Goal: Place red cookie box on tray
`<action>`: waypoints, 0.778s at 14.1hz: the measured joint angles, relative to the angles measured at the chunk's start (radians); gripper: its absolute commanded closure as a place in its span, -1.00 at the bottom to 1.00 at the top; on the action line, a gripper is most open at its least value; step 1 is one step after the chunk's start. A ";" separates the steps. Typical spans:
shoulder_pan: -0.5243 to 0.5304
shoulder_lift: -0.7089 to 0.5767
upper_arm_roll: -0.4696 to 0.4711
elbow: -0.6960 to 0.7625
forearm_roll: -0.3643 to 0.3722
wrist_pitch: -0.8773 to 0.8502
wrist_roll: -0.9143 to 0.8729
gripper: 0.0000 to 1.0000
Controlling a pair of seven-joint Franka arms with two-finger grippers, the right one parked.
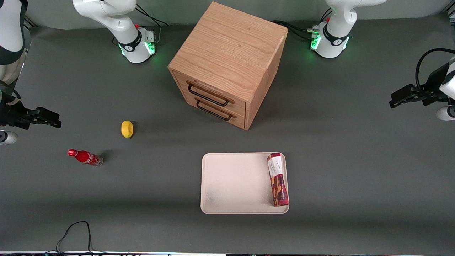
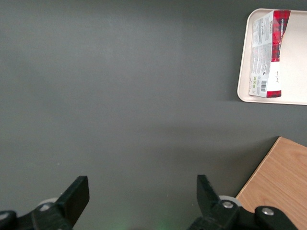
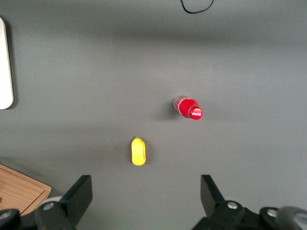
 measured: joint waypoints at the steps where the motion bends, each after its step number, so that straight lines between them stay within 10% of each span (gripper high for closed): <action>1: 0.000 0.000 0.000 0.000 0.000 -0.006 0.000 -1.00; 11: 0.000 0.000 0.001 0.001 0.000 -0.009 0.001 -1.00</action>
